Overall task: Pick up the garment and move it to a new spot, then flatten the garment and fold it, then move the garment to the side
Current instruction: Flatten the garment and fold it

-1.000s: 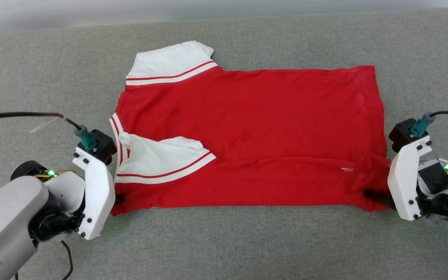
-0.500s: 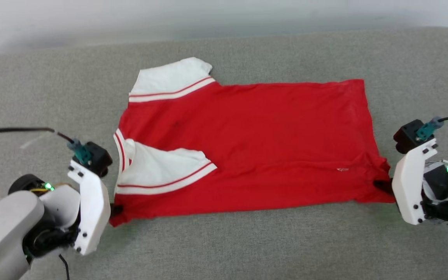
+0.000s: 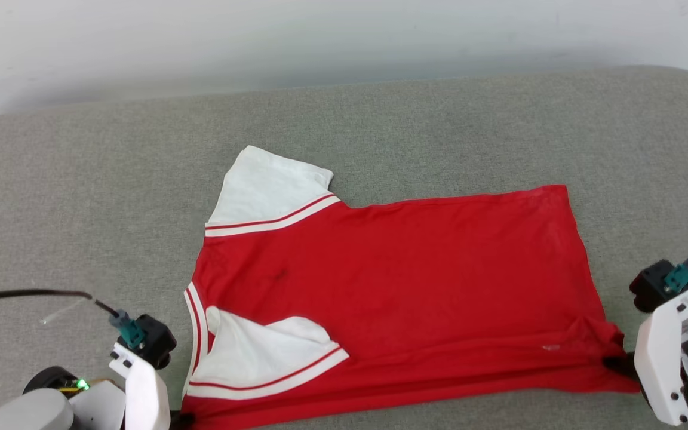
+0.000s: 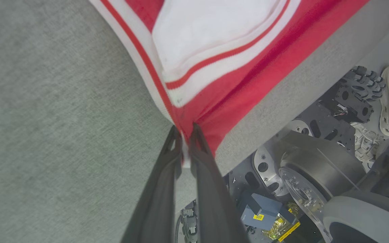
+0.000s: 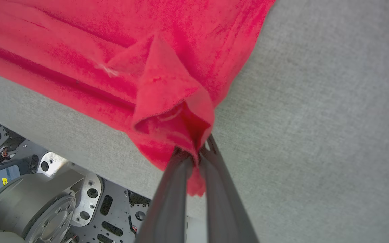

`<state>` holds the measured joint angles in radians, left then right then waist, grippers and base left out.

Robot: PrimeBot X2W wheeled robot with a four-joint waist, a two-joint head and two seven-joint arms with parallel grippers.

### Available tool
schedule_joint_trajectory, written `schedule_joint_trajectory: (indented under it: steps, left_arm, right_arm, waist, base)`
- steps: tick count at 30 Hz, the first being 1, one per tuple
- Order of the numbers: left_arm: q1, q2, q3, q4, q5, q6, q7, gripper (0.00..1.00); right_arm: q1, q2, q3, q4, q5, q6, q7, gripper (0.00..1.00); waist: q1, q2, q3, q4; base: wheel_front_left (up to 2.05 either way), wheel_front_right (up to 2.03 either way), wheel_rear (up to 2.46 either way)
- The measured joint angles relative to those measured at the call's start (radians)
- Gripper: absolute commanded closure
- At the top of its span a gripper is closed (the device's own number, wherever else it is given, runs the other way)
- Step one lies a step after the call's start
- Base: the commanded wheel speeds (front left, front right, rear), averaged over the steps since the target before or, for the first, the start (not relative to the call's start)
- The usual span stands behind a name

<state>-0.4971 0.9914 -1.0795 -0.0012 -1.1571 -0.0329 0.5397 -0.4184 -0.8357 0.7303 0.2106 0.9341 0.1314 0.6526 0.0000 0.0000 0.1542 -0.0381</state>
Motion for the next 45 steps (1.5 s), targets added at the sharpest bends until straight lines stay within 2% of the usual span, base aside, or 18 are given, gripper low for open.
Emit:
schedule_joint_trajectory:
  steps: [7, 8, 9, 10, 15, 19, 24, 29, 31, 38, 41, 45]
  left_arm:
    - [0.029, -0.029, -0.014, 0.053, -0.015, 0.007, -0.017, 1.0]
    - [0.029, -0.034, -0.012, 0.061, -0.012, 0.007, -0.025, 0.98]
    - [0.029, -0.037, -0.01, 0.066, -0.008, 0.007, -0.032, 0.13]
    - [0.027, -0.038, -0.008, 0.071, -0.007, 0.007, -0.038, 0.0]
    - [-0.006, -0.005, 0.013, 0.057, 0.025, -0.001, -0.052, 0.0]
    - [-0.056, 0.035, 0.056, 0.018, 0.042, 0.021, -0.069, 0.0]
    - [-0.142, 0.053, 0.105, 0.017, 0.098, 0.041, -0.098, 0.0]
    - [-0.25, 0.035, 0.152, 0.058, 0.136, 0.041, -0.114, 0.0]
    - [-0.301, 0.024, 0.172, 0.071, 0.142, 0.038, -0.109, 0.0]
    - [-0.478, -0.025, 0.221, 0.13, 0.137, 0.041, -0.008, 0.0]
    - [-0.546, -0.042, 0.24, 0.157, 0.1, 0.037, 0.063, 0.0]
    - [-0.638, -0.07, 0.246, 0.192, 0.036, 0.028, 0.21, 0.0]
  right_arm:
    - [0.059, 0.056, -0.013, 0.077, -0.025, 0.0, -0.008, 1.0]
    - [0.06, 0.062, -0.018, 0.082, -0.03, 0.0, -0.016, 1.0]
    - [0.06, 0.067, -0.024, 0.085, -0.034, 0.0, -0.025, 0.62]
    - [0.06, 0.072, -0.032, 0.086, -0.041, 0.0, -0.04, 0.0]
    - [0.05, 0.072, -0.083, 0.06, -0.095, 0.0, -0.148, 0.0]
    - [0.033, 0.095, -0.144, 0.034, -0.161, 0.0, -0.274, 0.0]
    - [0.01, 0.175, -0.256, 0.014, -0.256, 0.0, -0.456, 0.0]
    - [0.012, 0.272, -0.391, -0.021, -0.376, 0.0, -0.634, 0.0]
    - [0.022, 0.303, -0.442, -0.047, -0.427, -0.001, -0.673, 0.0]
    - [0.114, 0.456, -0.616, -0.173, -0.587, -0.001, -0.755, 0.0]
    - [0.149, 0.51, -0.649, -0.222, -0.629, 0.0, -0.758, 0.0]
    - [0.16, 0.541, -0.657, -0.263, -0.664, 0.0, -0.745, 0.0]
  waist:
    - [0.0, 0.0, 0.013, -0.001]
    - [0.0, 0.0, 0.012, -0.001]
    - [0.0, 0.0, 0.011, 0.0]
    - [0.0, 0.0, 0.009, 0.0]
    - [0.0, 0.0, -0.012, -0.003]
    - [0.0, 0.0, -0.021, -0.013]
    - [0.0, 0.0, -0.011, -0.029]
    - [0.0, 0.0, 0.025, -0.046]
    - [0.0, 0.0, 0.047, -0.053]
    - [0.0, 0.0, 0.147, -0.078]
    - [0.0, 0.0, 0.198, -0.09]
    - [0.0001, 0.0, 0.269, -0.107]
  base:
    - [0.0, 0.0, 0.0]
    - [0.0, 0.0, 0.0]
    - [0.0, 0.0, 0.0]
    - [0.0, 0.0, 0.0]
    - [0.0, 0.0, 0.0]
    - [0.0, 0.0, 0.0]
    - [0.0, 0.0, 0.0]
    - [0.0, 0.0, 0.0]
    - [0.0, 0.0, 0.0]
    - [0.0, 0.0, 0.0]
    - [0.0, 0.0, 0.0]
    - [0.0, 0.0, 0.0]
